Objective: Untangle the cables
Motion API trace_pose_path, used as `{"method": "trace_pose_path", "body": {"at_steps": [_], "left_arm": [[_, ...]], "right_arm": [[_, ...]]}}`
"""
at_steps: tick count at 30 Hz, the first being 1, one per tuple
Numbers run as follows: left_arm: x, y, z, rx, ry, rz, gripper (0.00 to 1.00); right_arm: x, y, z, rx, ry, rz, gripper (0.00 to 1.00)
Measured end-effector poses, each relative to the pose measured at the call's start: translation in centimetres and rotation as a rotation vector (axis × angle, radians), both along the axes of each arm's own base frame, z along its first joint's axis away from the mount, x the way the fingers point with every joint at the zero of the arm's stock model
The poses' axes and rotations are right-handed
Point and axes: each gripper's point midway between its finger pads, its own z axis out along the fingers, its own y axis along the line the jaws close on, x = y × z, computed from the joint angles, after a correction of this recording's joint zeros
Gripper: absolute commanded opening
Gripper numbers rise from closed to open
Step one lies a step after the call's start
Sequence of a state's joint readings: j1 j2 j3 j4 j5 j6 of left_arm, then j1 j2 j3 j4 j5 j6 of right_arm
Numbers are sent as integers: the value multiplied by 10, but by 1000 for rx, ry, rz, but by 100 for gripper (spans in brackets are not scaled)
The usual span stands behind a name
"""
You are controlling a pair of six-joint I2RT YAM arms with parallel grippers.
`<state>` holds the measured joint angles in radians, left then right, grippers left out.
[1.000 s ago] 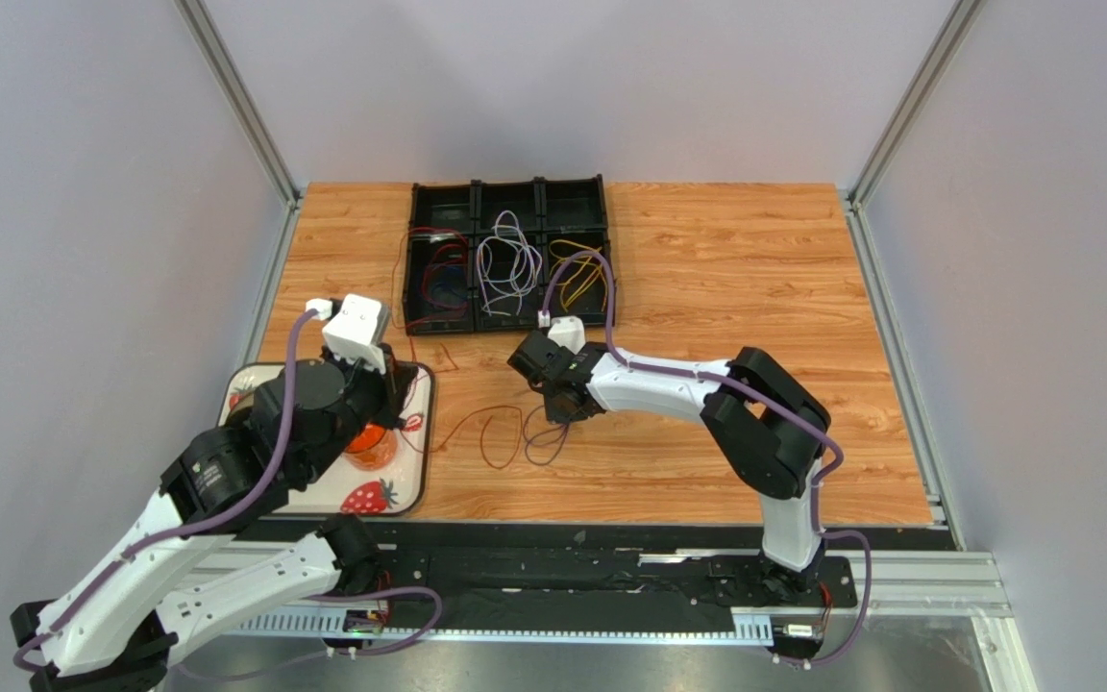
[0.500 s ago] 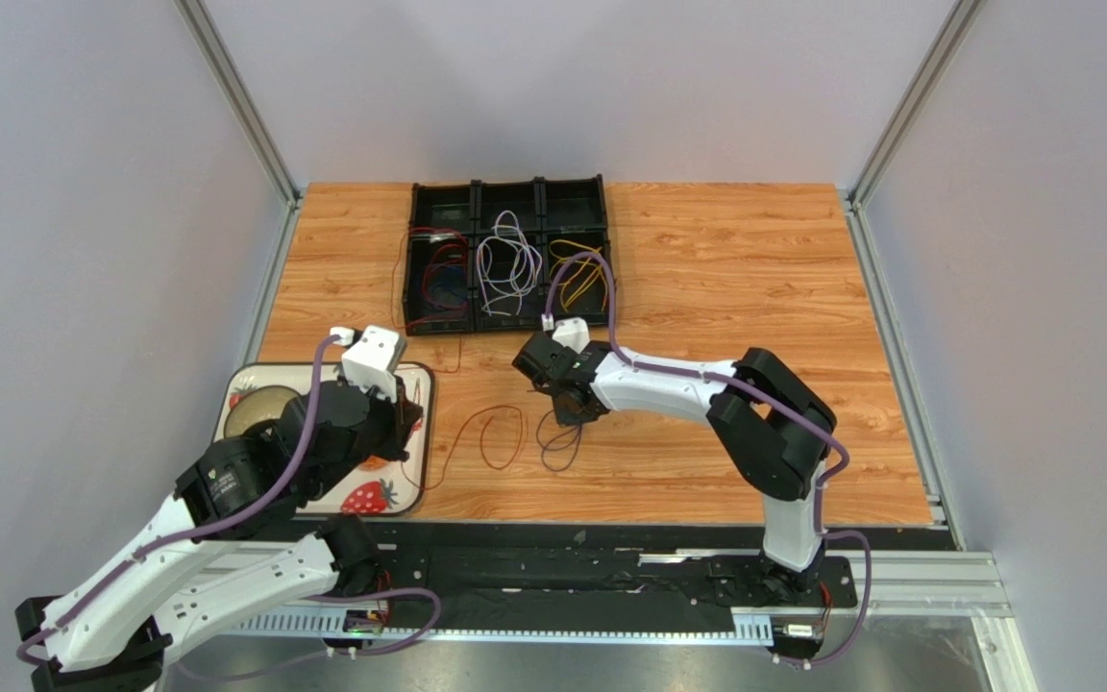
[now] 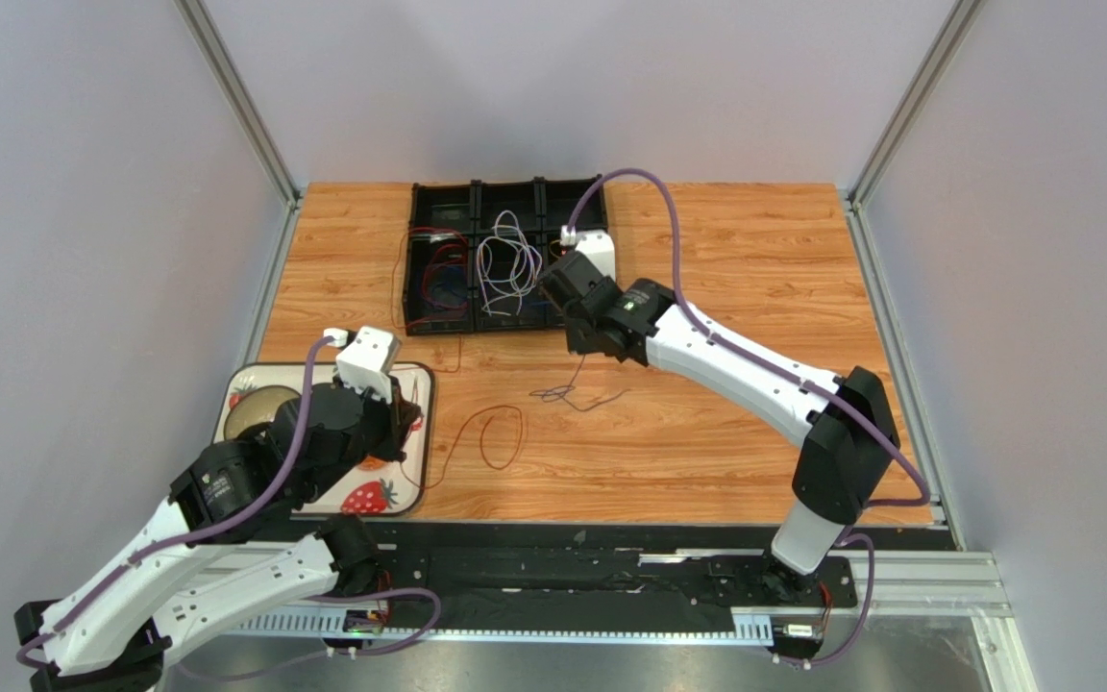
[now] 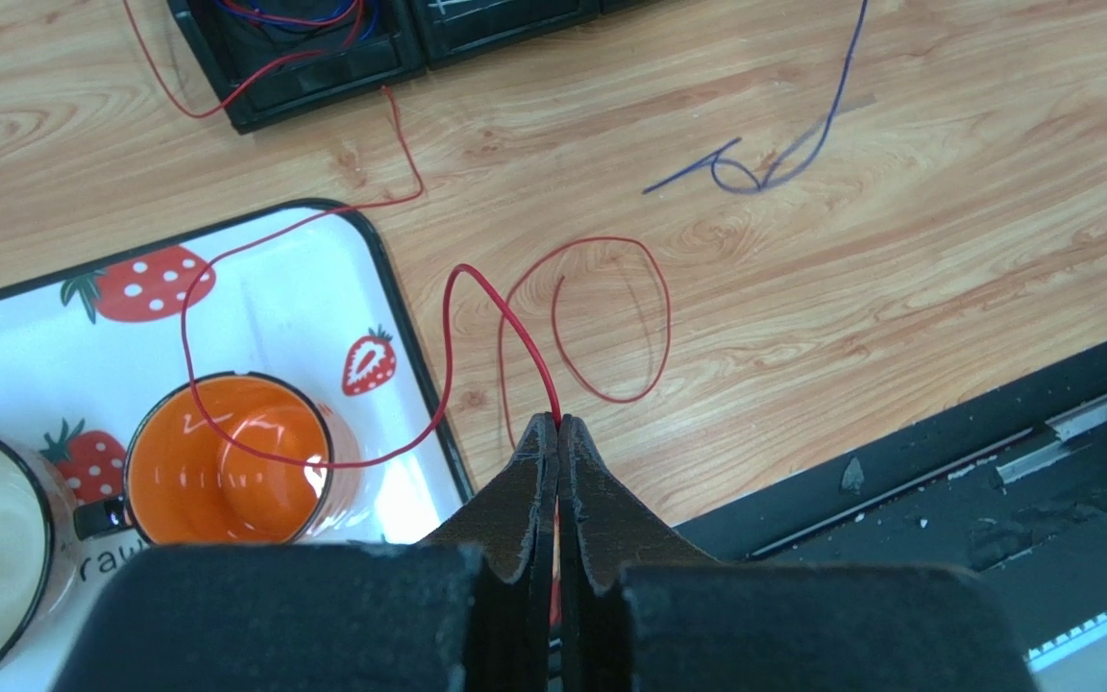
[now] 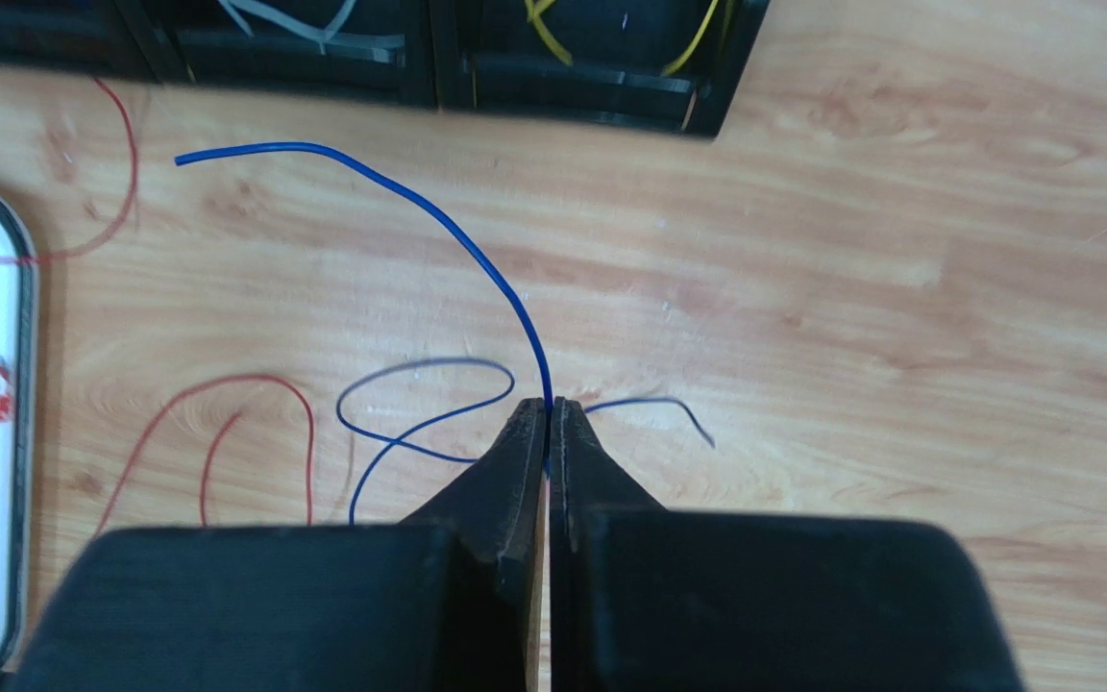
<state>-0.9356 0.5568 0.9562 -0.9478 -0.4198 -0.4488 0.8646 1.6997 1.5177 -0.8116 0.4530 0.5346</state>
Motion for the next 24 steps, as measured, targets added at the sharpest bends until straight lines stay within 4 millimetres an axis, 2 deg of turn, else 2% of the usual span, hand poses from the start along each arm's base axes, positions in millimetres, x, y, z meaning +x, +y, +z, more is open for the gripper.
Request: {"method": "trace_pose_path", "body": {"at_steps": [3, 9, 10, 12, 15, 17, 20, 24], "left_arm": [[0, 0, 0, -1, -1, -1, 0], [0, 0, 0, -1, -1, -1, 0], [0, 0, 0, -1, -2, -1, 0], [0, 0, 0, -1, -1, -1, 0], [0, 0, -1, 1, 0, -1, 0], [0, -1, -2, 4, 2, -1, 0], [1, -1, -3, 9, 7, -2, 0], [1, -2, -4, 14, 11, -3, 0]], "right_arm": [[18, -4, 27, 19, -51, -14, 0], [64, -5, 104, 98, -195, -46, 0], [83, -5, 146, 140, -273, -55, 0], [86, -6, 156, 148, -289, -56, 0], [99, -3, 189, 180, -351, -56, 0], [107, -1, 201, 195, -381, -59, 0], [120, 1, 213, 207, -418, -57, 0], [141, -1, 217, 223, -460, -58, 0]]}}
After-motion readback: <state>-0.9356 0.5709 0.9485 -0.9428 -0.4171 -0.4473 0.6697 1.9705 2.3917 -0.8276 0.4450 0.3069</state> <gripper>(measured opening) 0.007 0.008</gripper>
